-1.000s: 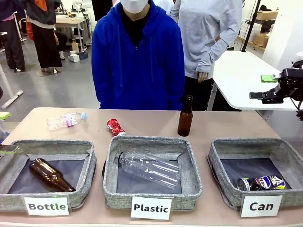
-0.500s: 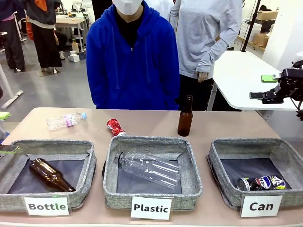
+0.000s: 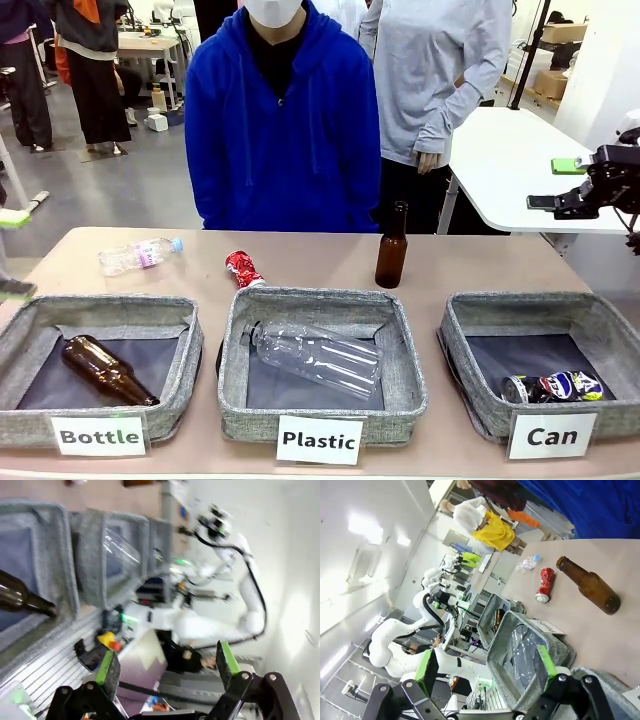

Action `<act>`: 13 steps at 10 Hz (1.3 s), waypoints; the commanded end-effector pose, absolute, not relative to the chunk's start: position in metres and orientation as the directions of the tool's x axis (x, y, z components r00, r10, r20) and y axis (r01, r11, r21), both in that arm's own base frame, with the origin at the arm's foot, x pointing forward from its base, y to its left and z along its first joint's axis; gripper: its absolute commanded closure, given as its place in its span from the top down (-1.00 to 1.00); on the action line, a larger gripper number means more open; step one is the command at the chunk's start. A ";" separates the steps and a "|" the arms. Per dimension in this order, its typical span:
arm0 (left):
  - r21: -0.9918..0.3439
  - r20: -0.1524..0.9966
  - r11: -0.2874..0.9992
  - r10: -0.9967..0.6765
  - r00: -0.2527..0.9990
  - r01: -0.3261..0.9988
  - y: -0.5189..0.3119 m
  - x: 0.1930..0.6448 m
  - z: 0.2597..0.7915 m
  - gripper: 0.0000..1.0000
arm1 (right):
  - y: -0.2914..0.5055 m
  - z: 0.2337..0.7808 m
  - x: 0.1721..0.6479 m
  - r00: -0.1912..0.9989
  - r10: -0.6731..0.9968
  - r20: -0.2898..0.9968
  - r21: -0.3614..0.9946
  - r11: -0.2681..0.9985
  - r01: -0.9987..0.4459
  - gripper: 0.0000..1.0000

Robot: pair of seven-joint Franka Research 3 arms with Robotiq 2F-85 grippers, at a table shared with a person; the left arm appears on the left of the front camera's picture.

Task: Sort the can waste into the basket.
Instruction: Pick up the can waste from the table and place it in the right Fabric basket.

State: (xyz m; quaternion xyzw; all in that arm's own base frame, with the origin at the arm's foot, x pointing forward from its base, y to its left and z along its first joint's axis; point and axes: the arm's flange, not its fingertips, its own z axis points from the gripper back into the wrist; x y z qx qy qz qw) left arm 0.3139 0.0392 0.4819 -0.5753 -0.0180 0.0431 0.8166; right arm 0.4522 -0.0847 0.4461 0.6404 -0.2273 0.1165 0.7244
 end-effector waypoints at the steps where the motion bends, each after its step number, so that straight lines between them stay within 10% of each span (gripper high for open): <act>1: -0.766 -0.103 0.623 0.121 0.987 -0.157 -0.007 0.341 0.525 1.00 | -0.085 0.447 0.448 0.864 -0.111 0.491 0.867 0.157 -0.472 1.00; 4: -0.327 0.204 0.911 0.328 0.922 -0.252 -0.087 0.382 0.530 1.00 | -0.085 0.447 0.448 0.864 -0.111 0.491 0.867 0.157 -0.472 1.00; 5: -0.685 0.033 0.717 0.207 0.978 -0.128 -0.052 0.355 0.549 1.00 | -0.085 0.447 0.448 0.864 -0.111 0.491 0.867 0.157 -0.472 1.00; 13: -0.590 0.026 0.773 0.307 0.951 -0.233 -0.039 0.426 0.555 1.00 | -0.085 0.447 0.448 0.864 -0.111 0.491 0.867 0.157 -0.472 1.00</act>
